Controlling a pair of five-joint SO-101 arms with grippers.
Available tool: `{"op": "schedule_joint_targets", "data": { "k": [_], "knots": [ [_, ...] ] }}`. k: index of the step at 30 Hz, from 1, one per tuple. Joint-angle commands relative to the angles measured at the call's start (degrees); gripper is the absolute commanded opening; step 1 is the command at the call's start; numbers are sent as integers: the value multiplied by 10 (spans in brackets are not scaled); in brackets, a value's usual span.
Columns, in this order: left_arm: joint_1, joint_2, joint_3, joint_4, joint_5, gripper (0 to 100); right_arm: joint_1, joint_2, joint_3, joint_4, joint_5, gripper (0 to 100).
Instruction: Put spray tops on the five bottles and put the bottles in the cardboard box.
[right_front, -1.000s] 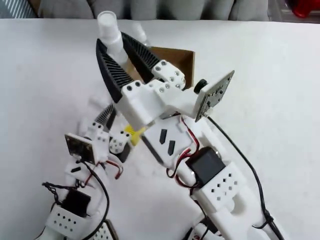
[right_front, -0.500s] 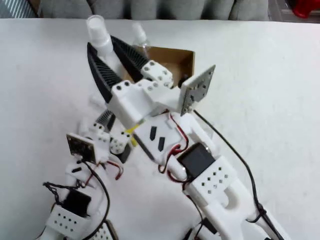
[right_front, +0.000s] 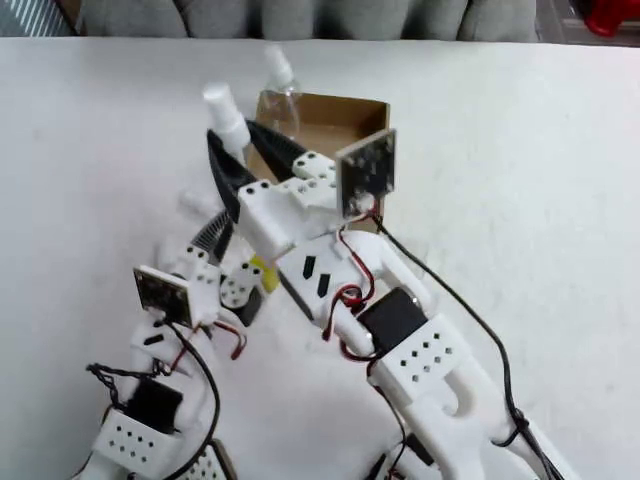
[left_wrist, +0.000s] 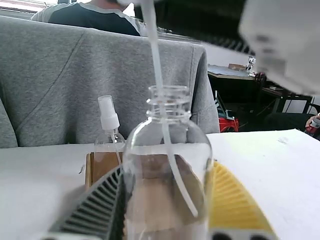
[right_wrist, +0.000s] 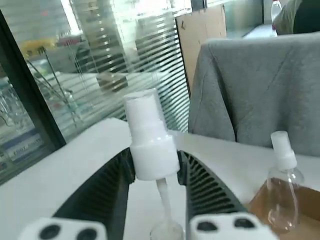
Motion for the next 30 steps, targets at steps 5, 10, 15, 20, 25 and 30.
{"op": "schedule_joint_targets", "data": {
  "k": [5, 10, 15, 20, 25, 30],
  "knots": [
    [4, -14, -7, -22, 3, 21, -14, -15, -114, 195, 0, 225],
    [4, -14, -6, -22, 3, 21, -21, -20, -165, 241, 0, 229],
    [0, -14, -5, -22, 3, 21, -9, -20, -237, 277, 0, 226],
    [-12, -14, -6, -22, 3, 21, -1, -13, -274, 274, 0, 133],
    [-12, -14, -7, -22, 3, 21, -1, 18, -276, 233, 0, 53],
    [-12, -14, -6, -22, 3, 21, 0, 47, -273, 237, 0, 18]
  ]
}}
